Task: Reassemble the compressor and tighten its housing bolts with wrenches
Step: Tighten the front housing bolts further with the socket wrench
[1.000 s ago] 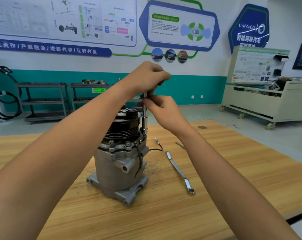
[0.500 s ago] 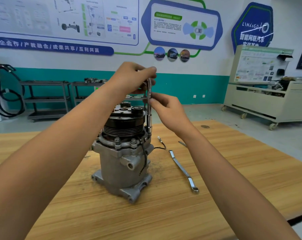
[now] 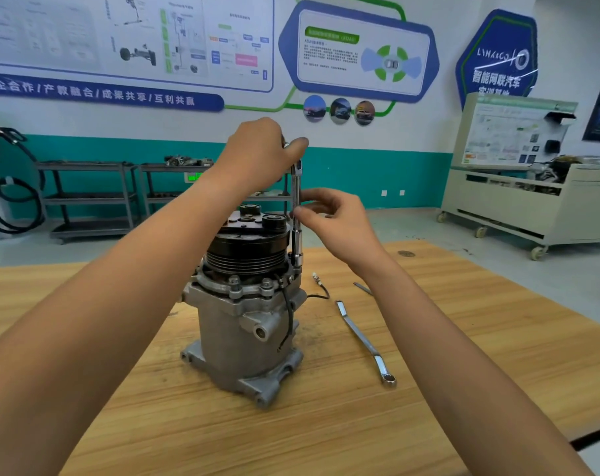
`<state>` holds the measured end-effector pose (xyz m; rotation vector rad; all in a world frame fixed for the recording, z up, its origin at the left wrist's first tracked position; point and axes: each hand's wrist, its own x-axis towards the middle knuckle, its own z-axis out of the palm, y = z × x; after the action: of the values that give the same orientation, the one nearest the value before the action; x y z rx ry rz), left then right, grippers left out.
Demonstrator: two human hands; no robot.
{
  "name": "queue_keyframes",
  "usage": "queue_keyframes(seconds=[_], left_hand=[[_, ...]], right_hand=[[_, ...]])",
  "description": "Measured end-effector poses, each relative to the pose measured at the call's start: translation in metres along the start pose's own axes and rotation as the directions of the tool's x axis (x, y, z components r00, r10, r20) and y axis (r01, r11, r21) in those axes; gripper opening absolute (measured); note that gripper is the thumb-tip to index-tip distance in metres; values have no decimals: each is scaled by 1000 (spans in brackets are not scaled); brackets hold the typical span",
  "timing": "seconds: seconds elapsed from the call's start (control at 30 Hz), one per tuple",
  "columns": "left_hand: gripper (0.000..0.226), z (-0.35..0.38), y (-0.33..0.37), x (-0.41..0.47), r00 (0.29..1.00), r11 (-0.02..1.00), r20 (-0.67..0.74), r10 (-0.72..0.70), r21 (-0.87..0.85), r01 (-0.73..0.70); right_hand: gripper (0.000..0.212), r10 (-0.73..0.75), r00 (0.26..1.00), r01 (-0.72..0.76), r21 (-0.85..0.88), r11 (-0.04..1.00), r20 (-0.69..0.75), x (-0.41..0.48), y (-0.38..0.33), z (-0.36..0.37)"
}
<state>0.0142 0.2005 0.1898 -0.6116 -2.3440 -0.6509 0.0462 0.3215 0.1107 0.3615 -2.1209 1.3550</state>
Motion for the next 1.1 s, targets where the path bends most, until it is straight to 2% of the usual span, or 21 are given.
queue_keyframes(seconds=[0.07, 0.17, 0.23, 0.3, 0.33, 0.4, 0.5, 0.57, 0.6, 0.67, 0.73, 0.87, 0.9, 0.93, 0.97, 1.03, 1.07, 1.1], left_hand=[[46, 1, 1, 1, 1000, 997, 20, 7, -80, -6], [22, 6, 5, 0, 994, 995, 77, 81, -62, -76], [21, 6, 8, -2, 978, 970, 153, 141, -217, -105], [12, 4, 14, -6, 957, 906, 234, 169, -420, -57], [8, 3, 17, -10, 958, 889, 228, 173, -456, -52], [21, 5, 21, -12, 981, 885, 133, 142, -461, -66], [36, 7, 17, -17, 998, 887, -18, 66, -457, -67], [35, 5, 9, -17, 1000, 874, -23, -4, -486, -8], [35, 4, 5, -16, 998, 825, 2, -60, -563, 51], [33, 4, -2, -14, 978, 614, 107, -178, -764, 196], [31, 6, -3, -11, 949, 436, 200, -244, -851, 292], [39, 15, 11, 1, 897, 298, 365, -250, -852, 430], [42, 16, 15, 3, 888, 307, 402, -223, -836, 456], [43, 18, 19, 5, 887, 362, 420, -194, -810, 462], [44, 19, 23, 6, 898, 462, 407, -168, -772, 436], [47, 21, 34, 5, 960, 757, 268, -88, -609, 239], [48, 23, 38, 2, 985, 887, 172, -16, -453, 93], [47, 24, 42, -1, 994, 962, 92, 60, -271, -33]], right_hand=[[17, 12, 1000, -12, 21, 1000, -17, -1, -1, 0], [10, 81, 996, -77, 95, 993, -39, 0, -4, 2], [13, 108, 992, -100, 115, 988, -67, 0, -4, 3], [14, 107, 990, -97, 107, 989, -89, 0, -3, 5], [11, 104, 991, -95, 109, 990, -86, -1, -3, 5], [7, 81, 994, -73, 106, 992, -74, -2, -4, 8], [18, 19, 996, -17, 28, 999, -88, -2, -6, 11], [22, 26, 996, -24, 32, 999, -81, -3, -5, 12], [24, 39, 997, -36, 50, 998, -69, -3, -5, 12], [26, 45, 998, -41, 83, 996, -41, -4, -4, 10], [25, 28, 1000, -27, 110, 994, -6, -5, -5, 9], [18, 33, 999, -35, 89, 995, 25, -4, -6, 9], [13, 40, 999, -41, 69, 997, 10, -3, -5, 9], [7, 50, 999, -50, 60, 997, -3, -3, -5, 8], [5, 57, 998, -56, 59, 997, -16, -3, -4, 6], [11, 60, 997, -58, 42, 997, -46, -2, -2, 2], [13, 64, 996, -62, 29, 998, -62, -2, -2, 0], [14, 62, 995, -61, 18, 998, -76, -3, -2, -1]])
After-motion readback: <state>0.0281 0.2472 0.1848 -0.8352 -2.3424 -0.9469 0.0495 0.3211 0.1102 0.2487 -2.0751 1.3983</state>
